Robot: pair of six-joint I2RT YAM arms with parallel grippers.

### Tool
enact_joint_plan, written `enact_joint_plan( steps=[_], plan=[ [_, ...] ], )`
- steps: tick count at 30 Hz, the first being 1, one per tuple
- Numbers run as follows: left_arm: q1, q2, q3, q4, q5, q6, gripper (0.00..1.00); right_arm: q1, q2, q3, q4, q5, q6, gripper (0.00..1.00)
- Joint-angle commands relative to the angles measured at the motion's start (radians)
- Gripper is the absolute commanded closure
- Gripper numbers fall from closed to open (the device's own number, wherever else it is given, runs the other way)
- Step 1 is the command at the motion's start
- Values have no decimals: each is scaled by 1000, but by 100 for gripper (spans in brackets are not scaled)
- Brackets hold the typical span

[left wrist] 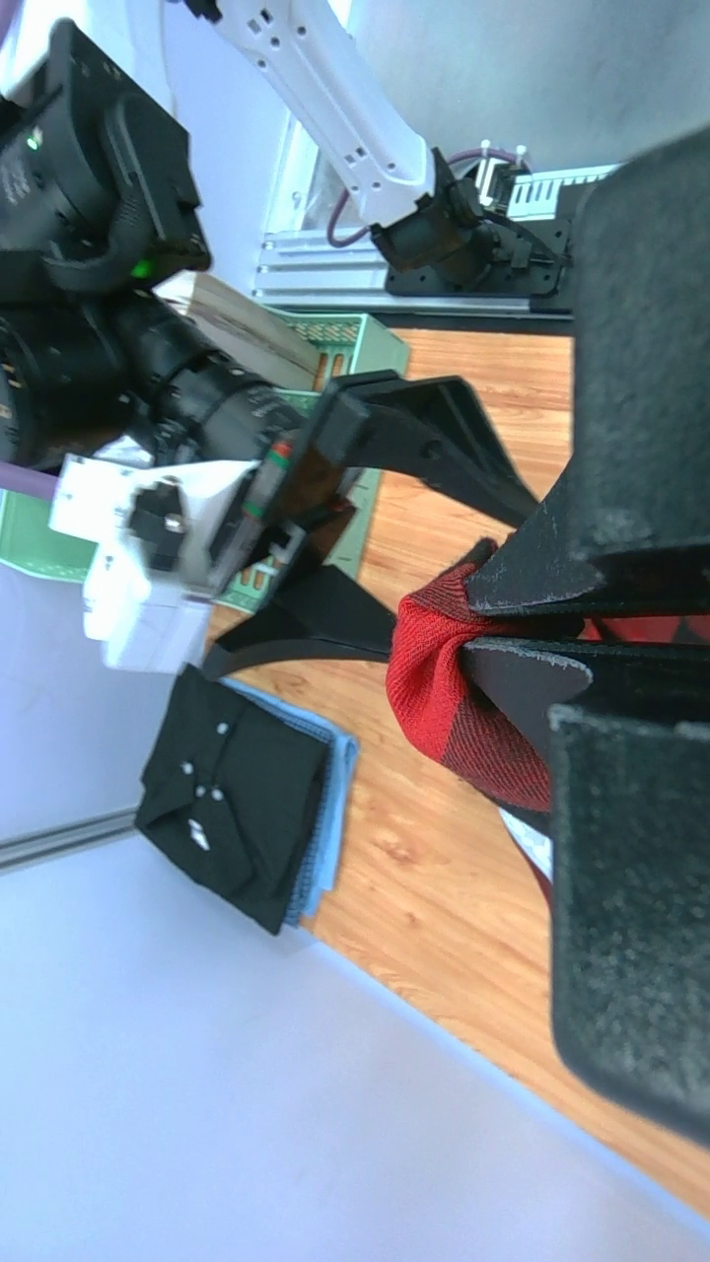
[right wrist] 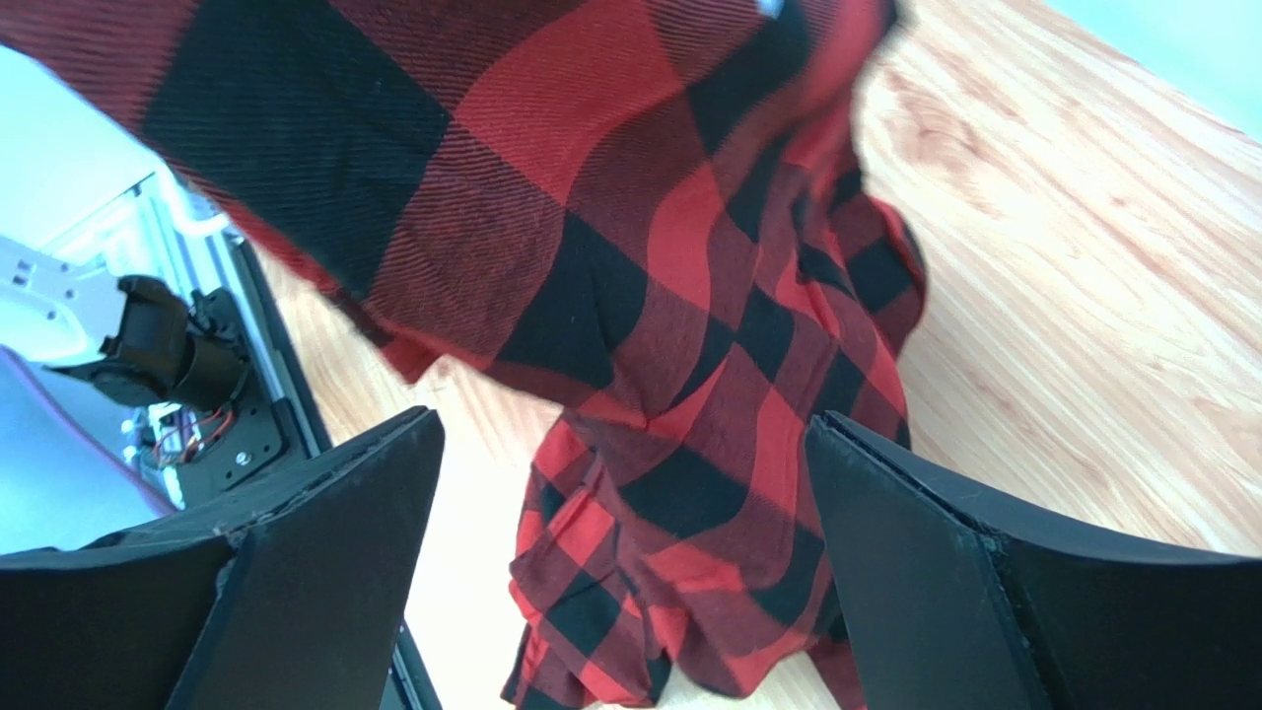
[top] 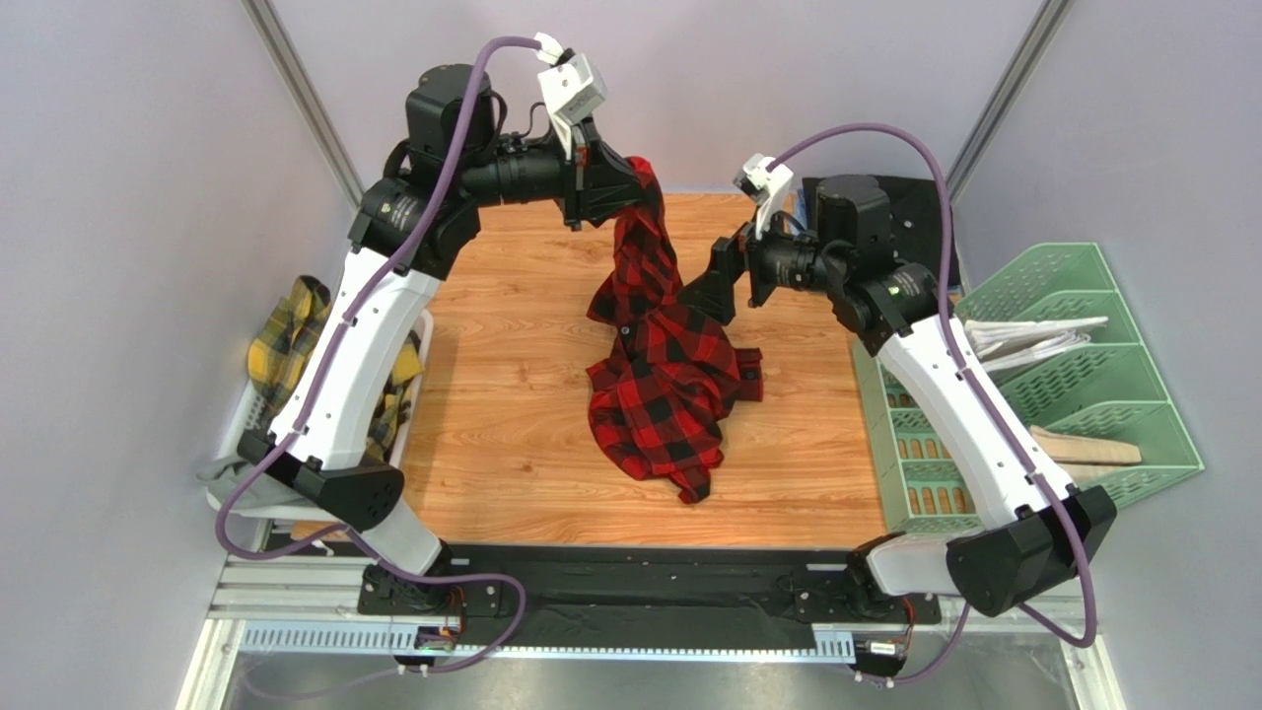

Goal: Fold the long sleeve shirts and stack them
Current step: Flatten the shirt out

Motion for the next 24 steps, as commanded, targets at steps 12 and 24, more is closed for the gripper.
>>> enact_joint_plan(
  steps=[12,24],
  plan=[
    [14,-56,13,-16,120,56,100,72,70,66,107,65,18,31],
    [163,-202,-142,-737,-242,1085,100,19,114,-9,-205,0,-176,18]
  ],
)
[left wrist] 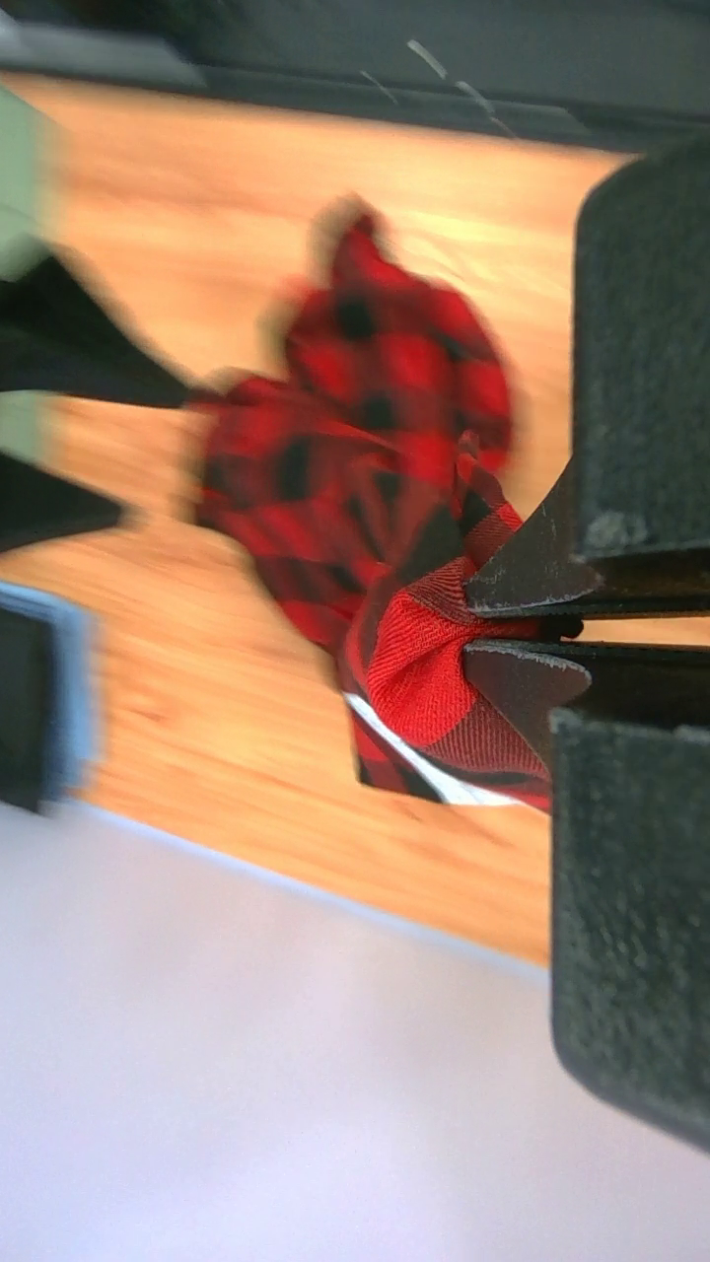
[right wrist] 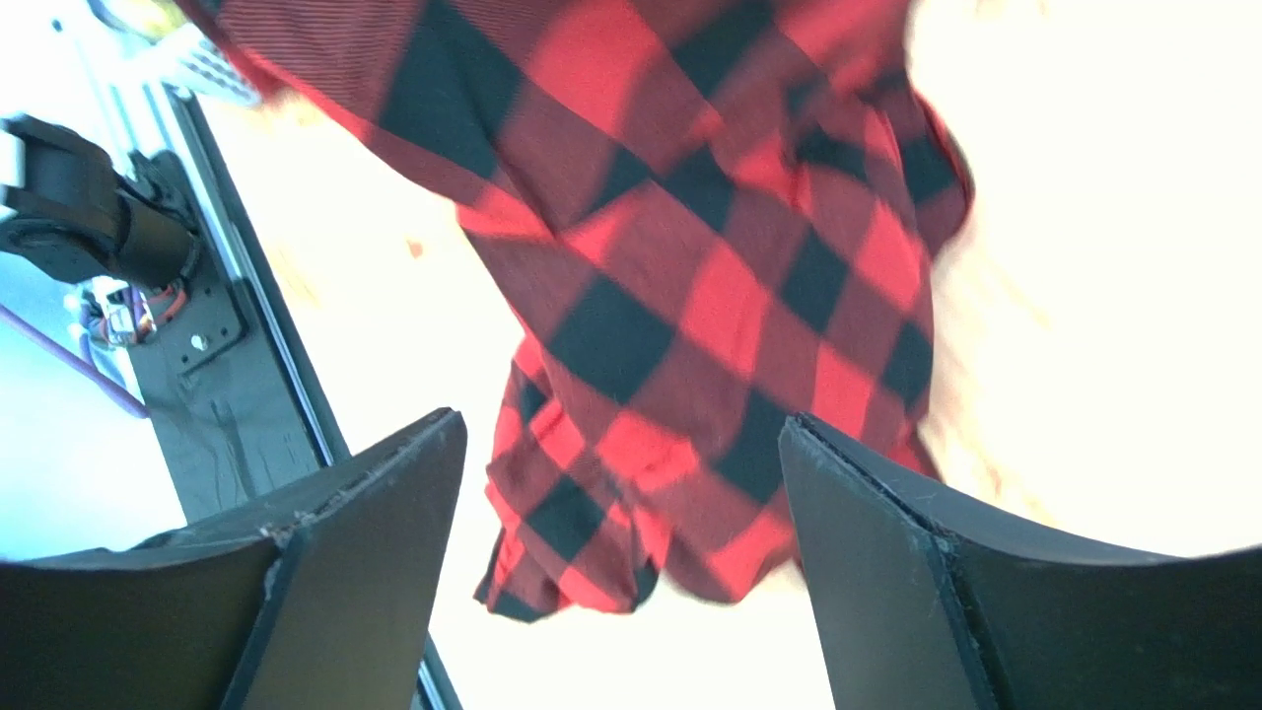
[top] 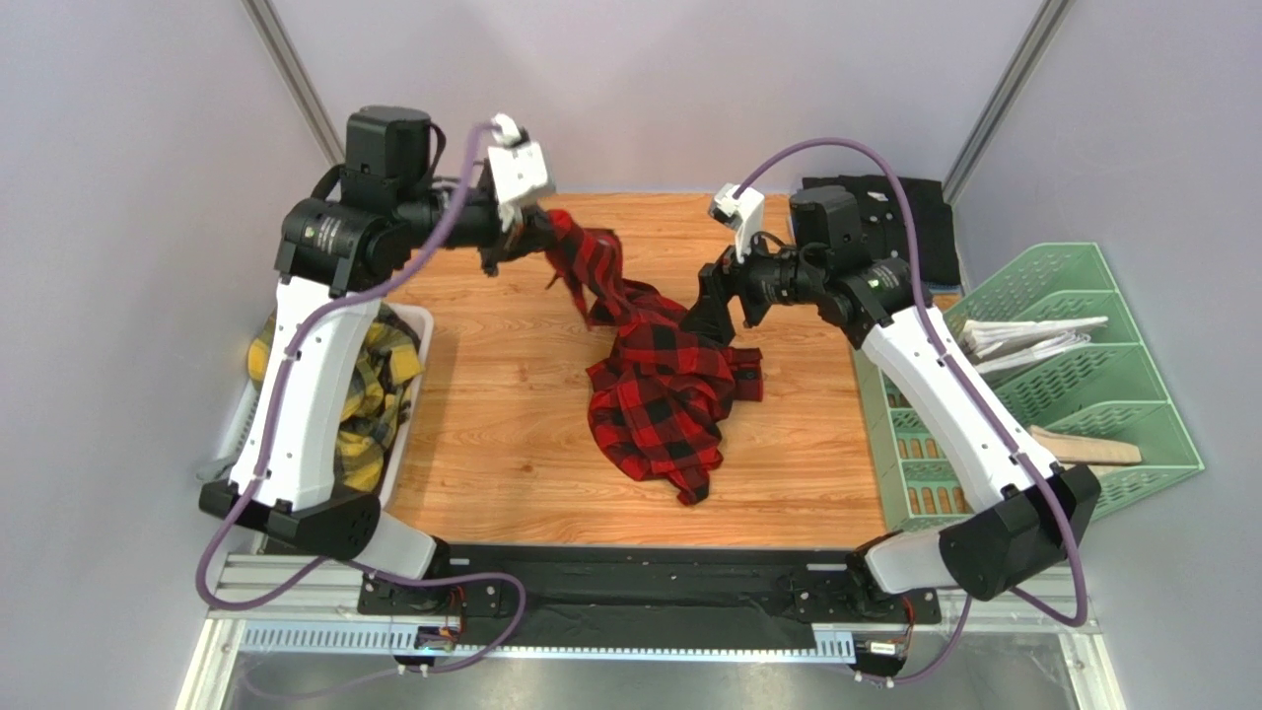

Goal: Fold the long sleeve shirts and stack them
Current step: Flatten the shirt out

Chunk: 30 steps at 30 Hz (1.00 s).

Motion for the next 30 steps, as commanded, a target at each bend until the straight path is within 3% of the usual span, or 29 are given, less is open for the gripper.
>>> enact_joint_plan(
  steps=[1,4,5,6,11,15,19,23,27,30],
  plan=[
    [-8,-111,-179,-331,-320,583,100,-14,97,-18,-44,-25,-11,19],
    [-10,-184,-388,-302,-525,712,100,-8,309,7,-35,-63,102,35],
    [-7,-202,-437,-278,-564,728,100,-2,407,11,-37,-83,128,47],
    [-4,-226,-485,-247,-623,736,100,5,459,11,-23,-106,183,52],
    [27,-219,-679,12,-719,708,100,35,622,-60,19,-157,270,66],
    [36,-89,-687,222,-728,595,100,39,598,-200,96,-192,313,67],
    [17,123,-476,253,-636,397,100,100,459,-378,337,-306,522,65],
    [0,300,-280,284,-573,228,100,170,379,-366,511,-375,710,55],
    [3,337,-214,374,-512,156,100,55,357,-243,352,-288,585,56],
    [12,268,-312,492,-364,148,100,1,345,-239,330,-179,499,57]
  ],
)
